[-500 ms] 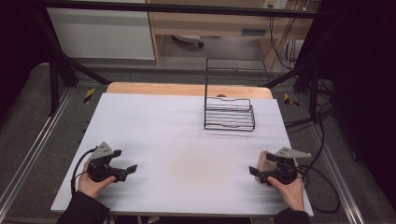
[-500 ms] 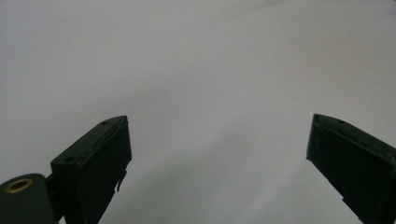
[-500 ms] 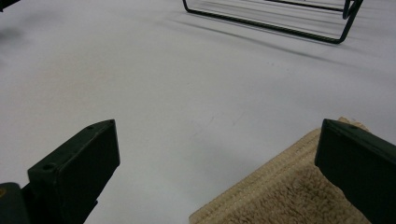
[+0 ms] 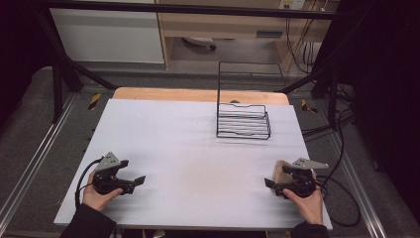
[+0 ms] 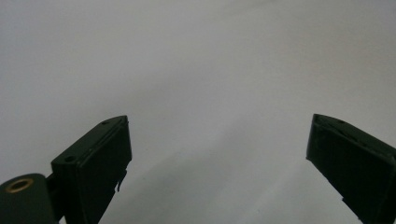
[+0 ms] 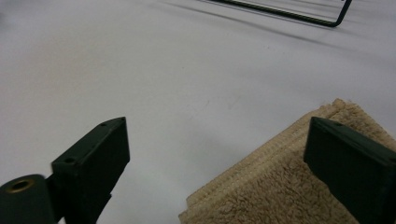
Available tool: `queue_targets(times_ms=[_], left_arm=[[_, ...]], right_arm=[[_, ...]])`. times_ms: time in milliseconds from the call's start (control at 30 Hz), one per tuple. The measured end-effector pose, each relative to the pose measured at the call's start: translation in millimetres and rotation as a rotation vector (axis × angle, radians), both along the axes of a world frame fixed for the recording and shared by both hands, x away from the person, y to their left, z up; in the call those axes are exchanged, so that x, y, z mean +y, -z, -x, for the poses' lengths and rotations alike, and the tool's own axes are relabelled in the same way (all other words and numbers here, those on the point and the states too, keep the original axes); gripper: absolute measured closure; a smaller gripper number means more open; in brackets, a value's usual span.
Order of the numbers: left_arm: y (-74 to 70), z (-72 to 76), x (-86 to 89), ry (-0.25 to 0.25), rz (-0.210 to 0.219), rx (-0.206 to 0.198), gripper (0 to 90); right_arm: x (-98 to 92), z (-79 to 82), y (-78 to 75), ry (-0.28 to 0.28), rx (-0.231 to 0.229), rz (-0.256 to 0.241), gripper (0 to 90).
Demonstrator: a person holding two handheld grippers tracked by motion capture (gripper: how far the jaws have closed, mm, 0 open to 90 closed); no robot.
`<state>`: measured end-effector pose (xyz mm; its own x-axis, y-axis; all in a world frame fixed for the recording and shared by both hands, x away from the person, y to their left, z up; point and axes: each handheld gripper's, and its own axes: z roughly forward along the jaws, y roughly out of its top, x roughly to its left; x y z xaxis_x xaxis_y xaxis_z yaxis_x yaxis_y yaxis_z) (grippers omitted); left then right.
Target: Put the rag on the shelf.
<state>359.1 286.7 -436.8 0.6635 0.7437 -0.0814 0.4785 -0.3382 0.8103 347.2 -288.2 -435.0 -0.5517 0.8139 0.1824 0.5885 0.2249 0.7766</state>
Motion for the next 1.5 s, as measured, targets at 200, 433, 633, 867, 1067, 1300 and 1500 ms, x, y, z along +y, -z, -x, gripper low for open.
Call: queue_targets(times_ms=[200,433,633,867,1067,1300,1500], left_arm=[[-0.2,0.3,0.1,-0.007,-0.003,0.000,7.3],[-1.3,2.2,-1.9,-0.004,-0.008,-0.003,7.5],[-1.4,2.9,-1.1,-0.010,-0.006,-0.002,7.7],[-1.1,2.3,-1.5,-0.009,-0.016,-0.003,8.1],[-0.5,1.5,-3.0,-0.009,-0.021,0.000,8.6],[0.3,1.2,-3.2,-0.008,-0.025,0.003,9.1],[1.3,0.8,-3.3,-0.005,-0.029,0.007,9.4]], right_arm=[[1.9,-2.1,3.0,0.033,0.012,0.078,18.8],[4.8,7.3,5.4,0.034,0.031,0.110,32.5],[5.1,16.1,5.2,0.043,0.031,0.116,41.2],[10.8,25.4,8.9,0.033,0.035,0.163,50.2],[12.7,25.2,11.0,0.050,0.030,0.211,59.2],[15.8,23.9,9.5,0.057,0.025,0.274,70.0],[14.7,21.6,8.5,0.066,0.030,0.279,80.6]])
